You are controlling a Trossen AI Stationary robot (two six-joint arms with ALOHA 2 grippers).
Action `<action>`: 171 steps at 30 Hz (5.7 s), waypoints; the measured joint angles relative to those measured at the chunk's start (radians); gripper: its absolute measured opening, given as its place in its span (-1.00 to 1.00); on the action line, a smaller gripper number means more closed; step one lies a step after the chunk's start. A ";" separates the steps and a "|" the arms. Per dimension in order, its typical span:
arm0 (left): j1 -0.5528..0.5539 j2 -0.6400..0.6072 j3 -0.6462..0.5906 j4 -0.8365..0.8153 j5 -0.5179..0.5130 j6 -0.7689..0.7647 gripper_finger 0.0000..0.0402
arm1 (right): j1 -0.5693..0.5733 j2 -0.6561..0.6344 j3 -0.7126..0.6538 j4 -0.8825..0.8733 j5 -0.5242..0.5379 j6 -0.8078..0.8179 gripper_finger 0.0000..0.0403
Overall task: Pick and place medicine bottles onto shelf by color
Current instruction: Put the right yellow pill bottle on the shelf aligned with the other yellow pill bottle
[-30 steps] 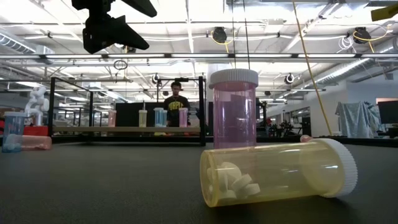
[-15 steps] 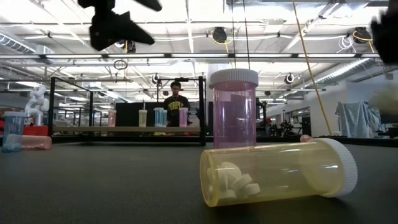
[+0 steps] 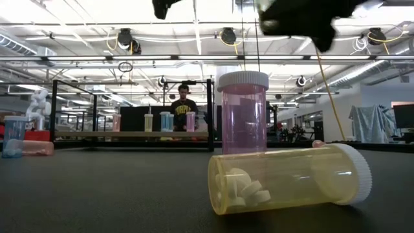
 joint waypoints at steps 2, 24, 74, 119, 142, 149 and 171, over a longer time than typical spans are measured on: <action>0.015 0.009 0.001 0.018 0.040 0.004 0.21 | -0.045 0.000 0.000 0.069 -0.001 -0.118 -0.49; 0.112 0.066 0.000 0.058 0.070 0.186 0.60 | -0.340 0.000 0.001 0.208 -0.434 -0.598 -0.49; 0.213 0.034 0.001 0.000 0.189 0.051 -0.38 | -0.417 -0.010 0.002 0.045 -0.449 -0.370 -0.13; 0.941 -0.205 -0.624 0.305 0.068 0.081 -0.39 | -0.717 -0.670 -0.359 -0.298 -0.423 -0.206 0.19; 1.067 0.096 -0.614 0.558 0.226 0.104 -0.37 | -1.017 -0.670 -0.359 -0.187 -0.540 -0.312 0.19; 1.067 0.131 -0.571 0.560 0.242 0.120 -0.36 | -1.058 -0.670 -0.359 -0.187 -0.567 -0.316 0.19; 1.068 0.131 -0.567 0.543 0.188 -0.036 -0.27 | -1.071 -0.670 -0.359 -0.187 -0.611 -0.309 0.19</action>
